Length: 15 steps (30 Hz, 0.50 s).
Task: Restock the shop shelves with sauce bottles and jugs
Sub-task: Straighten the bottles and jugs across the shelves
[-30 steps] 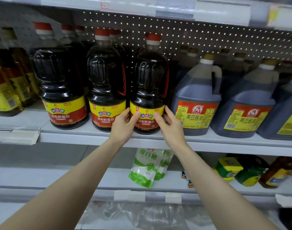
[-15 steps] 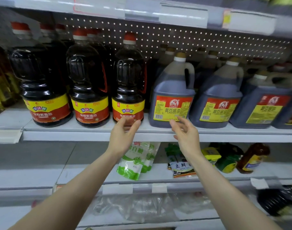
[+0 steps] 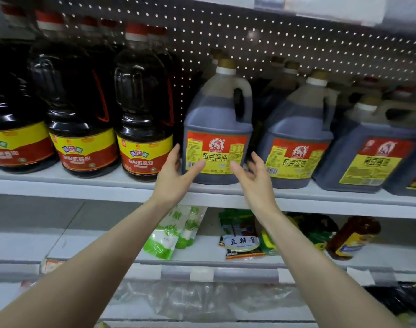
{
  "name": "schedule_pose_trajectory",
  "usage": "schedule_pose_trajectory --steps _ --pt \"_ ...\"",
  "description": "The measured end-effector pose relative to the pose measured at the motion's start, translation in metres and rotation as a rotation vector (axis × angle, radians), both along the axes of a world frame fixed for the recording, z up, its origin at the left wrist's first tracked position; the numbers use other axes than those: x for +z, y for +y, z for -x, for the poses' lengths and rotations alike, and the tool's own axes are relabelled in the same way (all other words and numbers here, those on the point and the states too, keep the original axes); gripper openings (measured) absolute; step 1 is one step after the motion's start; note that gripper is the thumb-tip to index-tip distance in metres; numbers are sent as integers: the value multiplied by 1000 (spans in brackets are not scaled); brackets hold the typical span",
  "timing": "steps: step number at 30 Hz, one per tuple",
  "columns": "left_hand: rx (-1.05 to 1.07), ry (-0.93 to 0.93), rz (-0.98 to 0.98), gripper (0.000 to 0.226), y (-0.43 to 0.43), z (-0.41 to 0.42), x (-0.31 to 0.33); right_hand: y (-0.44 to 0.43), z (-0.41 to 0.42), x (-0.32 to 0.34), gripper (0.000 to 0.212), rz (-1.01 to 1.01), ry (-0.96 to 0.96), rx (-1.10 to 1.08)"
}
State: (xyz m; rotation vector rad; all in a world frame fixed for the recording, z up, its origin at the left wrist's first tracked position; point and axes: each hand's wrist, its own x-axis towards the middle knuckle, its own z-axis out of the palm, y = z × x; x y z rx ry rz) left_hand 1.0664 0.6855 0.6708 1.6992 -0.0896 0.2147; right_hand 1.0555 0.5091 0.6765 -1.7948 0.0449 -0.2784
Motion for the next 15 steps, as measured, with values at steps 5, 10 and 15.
schedule_pose_trajectory --steps 5,10,15 --pt "2 -80 -2 58 -14 -17 5 1 -24 -1 95 49 -38 105" --pt "-21 -95 46 37 -17 -24 1 0 -38 -14 78 52 -53 133" --pt "-95 -93 21 47 -7 -27 -8 -2 -43 -25 96 117 -46 134"
